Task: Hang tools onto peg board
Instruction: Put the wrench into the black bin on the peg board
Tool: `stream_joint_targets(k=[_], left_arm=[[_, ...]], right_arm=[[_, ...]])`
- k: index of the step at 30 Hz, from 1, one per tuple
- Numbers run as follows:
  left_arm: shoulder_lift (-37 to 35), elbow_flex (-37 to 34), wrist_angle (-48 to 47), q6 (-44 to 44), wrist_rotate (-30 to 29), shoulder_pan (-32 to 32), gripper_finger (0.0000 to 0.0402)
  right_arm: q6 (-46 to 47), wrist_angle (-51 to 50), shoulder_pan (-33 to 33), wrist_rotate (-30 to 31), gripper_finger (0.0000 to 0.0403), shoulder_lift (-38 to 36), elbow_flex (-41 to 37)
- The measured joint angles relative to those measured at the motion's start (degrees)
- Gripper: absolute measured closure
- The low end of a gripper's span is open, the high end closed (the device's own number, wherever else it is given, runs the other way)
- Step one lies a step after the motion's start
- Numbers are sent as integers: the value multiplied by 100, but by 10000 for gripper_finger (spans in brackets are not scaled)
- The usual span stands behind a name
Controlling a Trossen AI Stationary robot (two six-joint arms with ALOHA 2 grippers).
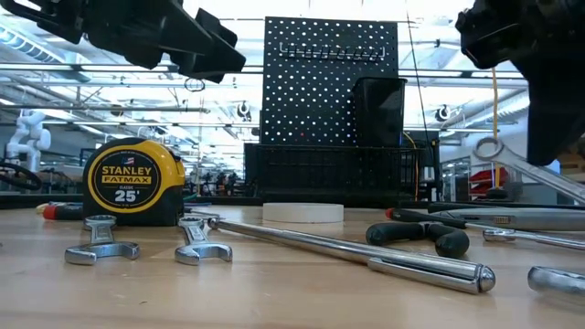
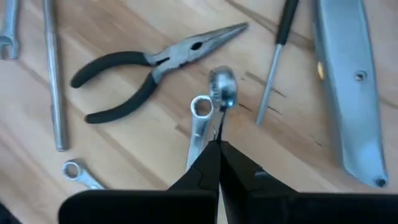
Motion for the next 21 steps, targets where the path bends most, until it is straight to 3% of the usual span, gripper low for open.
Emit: stream_joint_targets(k=[10,21], left_arm=[[0,0,-10,0,0,0,224],[0,0,-20,0,0,0,224]], right_arm=[[-510,751,-77,-387,402,563,12],[-481,330,-181,-291,394,548,12]])
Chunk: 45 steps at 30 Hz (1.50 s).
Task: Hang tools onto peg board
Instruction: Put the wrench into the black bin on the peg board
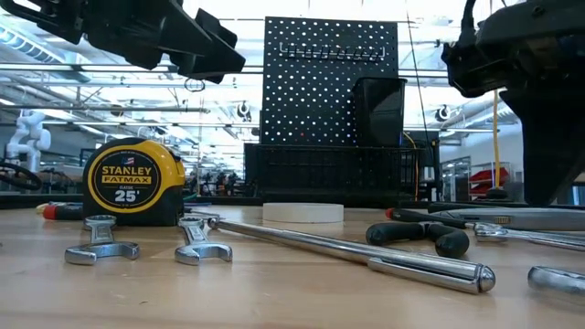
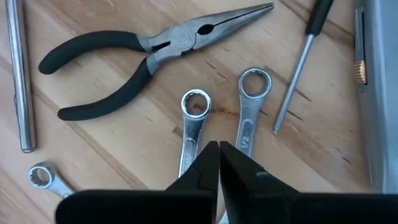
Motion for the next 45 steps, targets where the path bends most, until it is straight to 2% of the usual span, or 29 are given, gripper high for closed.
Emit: stream_joint_targets(k=[11,17,27,29,32,35,43,45], left_arm=[[0,0,-98,0,0,0,224],[0,0,-91,-2,-1,0,224],[-2,0,-77,0,-2,0,224],[-2,0,-80,-2,-2,0,224],[-4,0,-90,0,-2,0,224],[-4,0,-114,0,-2,0,224],[-4,0,-124,0,-2,0,224],[-4,0,-124,-2,-2,0,224]], right_arm=[[-40,421,0,-1,286,141,4],[-78,420,-2,11,262,155,7],[-182,954,-15,-137,285,805,37],[-159,775,-16,-279,303,955,121],[-164,300,26,-303,352,1125,295],[-358,20,93,-147,387,1194,426],[-666,-176,39,296,389,1027,773],[-788,-218,-10,510,400,929,951]])
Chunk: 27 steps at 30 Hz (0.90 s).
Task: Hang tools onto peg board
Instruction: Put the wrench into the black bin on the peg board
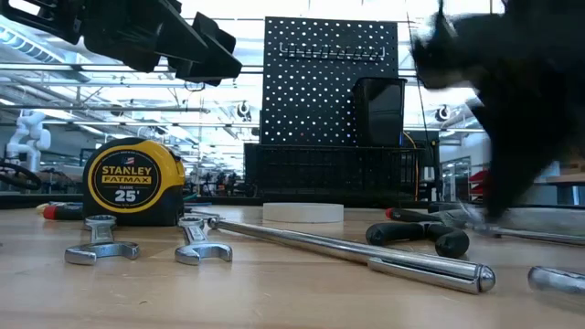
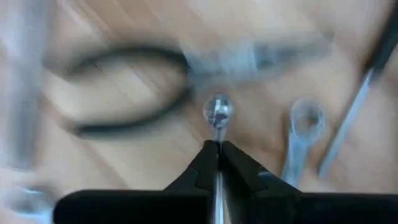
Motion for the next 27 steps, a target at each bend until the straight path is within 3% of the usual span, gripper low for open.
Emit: stream_joint_targets(k=[27], left_arm=[[0,0,-7,2,-2,-2,224]], right_arm=[[-542,333,-270,346,402,321,172]])
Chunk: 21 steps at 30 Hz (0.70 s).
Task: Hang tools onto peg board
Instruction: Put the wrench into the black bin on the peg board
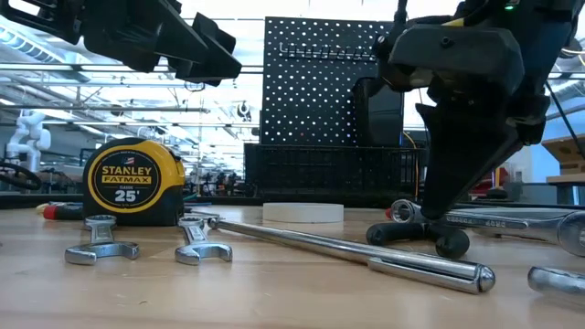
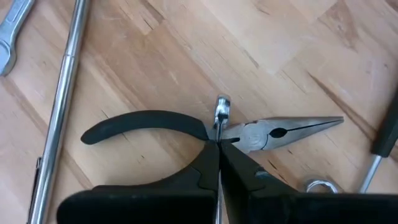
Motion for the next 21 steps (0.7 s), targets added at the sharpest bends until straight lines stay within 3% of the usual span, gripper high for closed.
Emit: stream_joint_targets(k=[16,21], left_arm=[[0,0,-2,0,0,2,224],[0,0,-7,-1,0,1,224]], right_arm=[[-277,87,-22,-100,401,11,-13],[-271,144,-33,-219,372,193,-10]])
